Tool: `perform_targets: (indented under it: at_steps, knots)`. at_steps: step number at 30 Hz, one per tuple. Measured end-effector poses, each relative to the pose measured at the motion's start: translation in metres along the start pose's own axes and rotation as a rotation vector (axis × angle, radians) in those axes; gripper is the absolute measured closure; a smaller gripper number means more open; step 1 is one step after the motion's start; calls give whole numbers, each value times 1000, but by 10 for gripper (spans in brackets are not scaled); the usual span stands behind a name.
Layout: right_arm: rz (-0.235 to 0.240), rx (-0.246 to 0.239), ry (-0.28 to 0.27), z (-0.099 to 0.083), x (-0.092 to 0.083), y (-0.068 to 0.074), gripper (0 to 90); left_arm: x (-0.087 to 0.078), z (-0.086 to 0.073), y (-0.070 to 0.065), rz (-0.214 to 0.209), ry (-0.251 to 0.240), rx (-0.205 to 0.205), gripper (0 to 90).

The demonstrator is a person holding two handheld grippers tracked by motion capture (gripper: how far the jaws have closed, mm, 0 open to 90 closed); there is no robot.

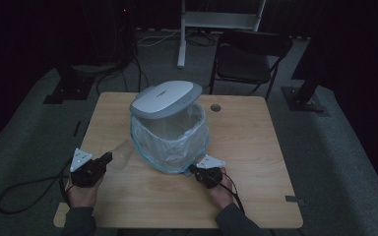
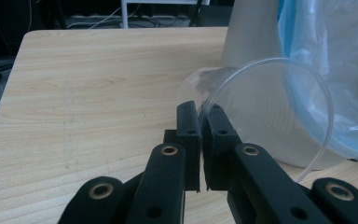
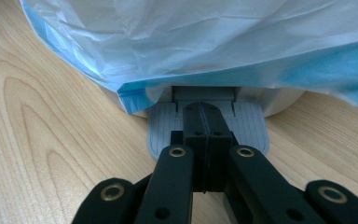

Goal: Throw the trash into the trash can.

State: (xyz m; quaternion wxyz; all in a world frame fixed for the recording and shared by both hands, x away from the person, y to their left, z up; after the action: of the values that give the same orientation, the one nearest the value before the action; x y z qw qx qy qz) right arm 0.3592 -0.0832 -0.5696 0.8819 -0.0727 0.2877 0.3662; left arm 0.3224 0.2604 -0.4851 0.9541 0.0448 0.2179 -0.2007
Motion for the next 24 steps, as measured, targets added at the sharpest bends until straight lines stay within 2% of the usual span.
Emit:
perform_targets:
  at_steps: [6, 12, 17, 24]
  knots:
    - [2, 2, -2, 0, 0, 0, 900, -7, 3, -1, -20, -22, 1, 871]
    - [5, 2, -2, 0, 0, 0, 900, -14, 4, 2, -24, -39, -7, 871]
    - [4, 1, -2, 0, 0, 0, 900, -21, 5, 2, -52, -49, -3, 871]
    - [5, 0, -2, 0, 0, -1, 900, -30, 8, 4, -59, -70, -3, 871]
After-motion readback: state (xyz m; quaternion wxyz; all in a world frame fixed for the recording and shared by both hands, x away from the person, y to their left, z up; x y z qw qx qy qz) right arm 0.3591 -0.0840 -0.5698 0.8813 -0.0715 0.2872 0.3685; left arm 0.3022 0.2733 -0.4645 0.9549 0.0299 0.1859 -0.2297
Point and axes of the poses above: each handheld gripper's, and its own axes: x roughly forward along the jaws, z roughly out of its top, y roughly to its left, the point moved 5 cm from there along x, roughly forward along the jaws, and after that the axes turned 6 degrees about x, right-handed, at the moved point
